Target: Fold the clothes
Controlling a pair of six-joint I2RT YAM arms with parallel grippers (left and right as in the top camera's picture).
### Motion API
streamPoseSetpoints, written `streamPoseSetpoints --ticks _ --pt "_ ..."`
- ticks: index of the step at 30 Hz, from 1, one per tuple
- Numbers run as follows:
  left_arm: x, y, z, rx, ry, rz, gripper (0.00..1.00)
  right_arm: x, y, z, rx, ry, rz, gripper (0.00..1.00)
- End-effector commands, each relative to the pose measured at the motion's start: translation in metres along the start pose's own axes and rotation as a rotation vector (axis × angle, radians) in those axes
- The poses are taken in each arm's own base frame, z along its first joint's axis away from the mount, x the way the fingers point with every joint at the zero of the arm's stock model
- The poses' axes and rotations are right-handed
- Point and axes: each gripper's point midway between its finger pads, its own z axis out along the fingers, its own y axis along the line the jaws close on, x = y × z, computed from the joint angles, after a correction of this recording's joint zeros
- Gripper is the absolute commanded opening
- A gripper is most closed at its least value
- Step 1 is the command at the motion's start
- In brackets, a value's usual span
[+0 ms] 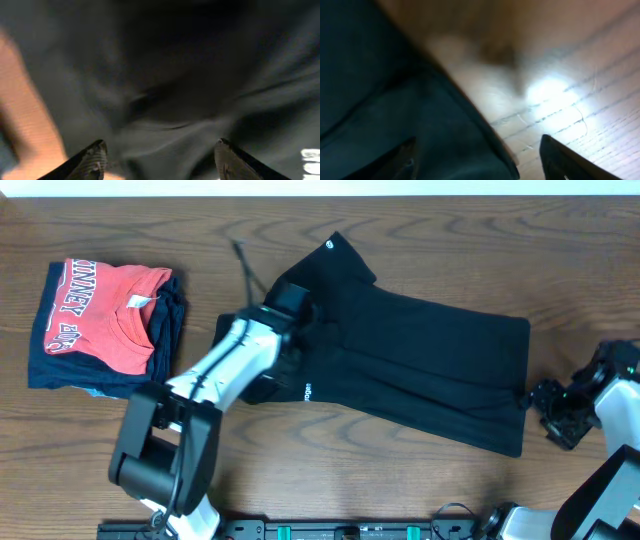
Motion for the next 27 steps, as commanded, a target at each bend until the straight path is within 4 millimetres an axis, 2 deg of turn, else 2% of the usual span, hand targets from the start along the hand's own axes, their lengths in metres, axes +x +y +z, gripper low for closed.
streamPoseSetpoints --ticks 1,3,7,10,13,15,16,17,23,27 --pt "0.002 0.020 0.001 0.032 0.017 -0.165 0.70 0.012 -0.008 0.009 -0.030 0.033 0.068 0.70" --pt "0.008 0.018 0.007 0.115 0.050 -0.205 0.69 0.017 -0.009 0.013 -0.047 0.049 0.055 0.66" --pt "0.024 0.025 0.019 0.165 0.107 -0.262 0.65 0.025 -0.004 0.019 -0.096 0.066 -0.006 0.63" --pt "0.033 0.027 0.025 0.180 0.135 -0.282 0.44 0.029 -0.001 0.021 -0.117 0.078 -0.022 0.62" --pt "0.038 0.026 0.029 0.179 0.145 -0.281 0.33 0.031 -0.003 0.022 -0.110 0.087 -0.020 0.62" --pt "0.039 0.026 0.031 0.178 0.146 -0.281 0.19 0.034 -0.004 0.023 -0.108 0.093 -0.019 0.61" --pt "0.039 0.026 0.031 0.178 0.143 -0.281 0.10 0.035 -0.004 0.024 -0.107 0.097 -0.018 0.58" --pt "0.037 0.027 0.031 0.176 0.135 -0.282 0.06 0.037 -0.005 0.025 -0.105 0.103 -0.017 0.53" --pt "0.026 0.031 0.032 0.178 0.091 -0.300 0.06 0.051 -0.010 0.041 -0.102 0.117 -0.003 0.31" --pt "0.020 0.034 0.030 0.178 0.077 -0.307 0.06 0.048 -0.010 0.041 -0.104 0.106 -0.001 0.07"
